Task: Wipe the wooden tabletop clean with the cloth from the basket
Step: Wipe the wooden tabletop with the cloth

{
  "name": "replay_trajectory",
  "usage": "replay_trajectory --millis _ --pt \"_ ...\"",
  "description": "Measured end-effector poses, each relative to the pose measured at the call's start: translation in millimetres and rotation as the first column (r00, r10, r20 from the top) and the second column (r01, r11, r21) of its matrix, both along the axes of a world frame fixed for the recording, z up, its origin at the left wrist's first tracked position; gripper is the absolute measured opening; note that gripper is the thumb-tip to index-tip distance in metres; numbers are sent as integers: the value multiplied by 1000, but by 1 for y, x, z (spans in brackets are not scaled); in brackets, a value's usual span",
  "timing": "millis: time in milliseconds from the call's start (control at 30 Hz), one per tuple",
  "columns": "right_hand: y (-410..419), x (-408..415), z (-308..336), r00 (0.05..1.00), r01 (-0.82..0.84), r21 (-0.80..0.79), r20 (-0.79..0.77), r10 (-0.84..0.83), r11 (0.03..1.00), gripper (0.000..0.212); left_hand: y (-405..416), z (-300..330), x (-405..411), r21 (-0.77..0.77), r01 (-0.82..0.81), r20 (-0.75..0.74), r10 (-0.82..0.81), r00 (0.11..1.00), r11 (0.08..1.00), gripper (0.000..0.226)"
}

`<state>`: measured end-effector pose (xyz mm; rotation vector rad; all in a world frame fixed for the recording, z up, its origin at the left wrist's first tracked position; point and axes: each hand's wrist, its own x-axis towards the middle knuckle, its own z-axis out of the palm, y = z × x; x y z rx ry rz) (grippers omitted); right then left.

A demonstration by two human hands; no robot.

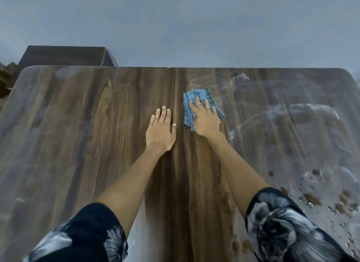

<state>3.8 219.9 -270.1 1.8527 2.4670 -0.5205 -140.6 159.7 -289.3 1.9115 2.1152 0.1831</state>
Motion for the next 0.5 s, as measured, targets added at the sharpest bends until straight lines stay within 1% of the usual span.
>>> replay_trajectory --millis 133,200,233,300,367,433,500 --pt "-27 -6 -2 979 -196 16 -46 196 981 59 22 -4 -7 19 -98 75 97 993 995 52" --pt "-46 11 -5 967 -250 26 -40 251 968 59 25 -10 -8 51 -130 98 125 987 990 51" --pt "-50 21 -6 965 -258 32 -43 259 966 57 23 -12 -7 80 -136 86 129 988 987 51" --pt "-46 36 -7 969 -236 53 -62 239 970 54 20 -17 -5 144 -143 57 136 989 979 51" --pt "-24 41 -8 981 -177 56 -72 181 983 53 19 -19 -3 163 -156 54 149 987 974 52" --pt "8 39 -9 993 -111 60 -34 113 992 54 19 -20 -3 160 -151 34 147 989 976 55" --pt "43 31 -9 998 -56 60 9 56 997 56 23 -17 -3 164 -94 -29 100 995 982 61"
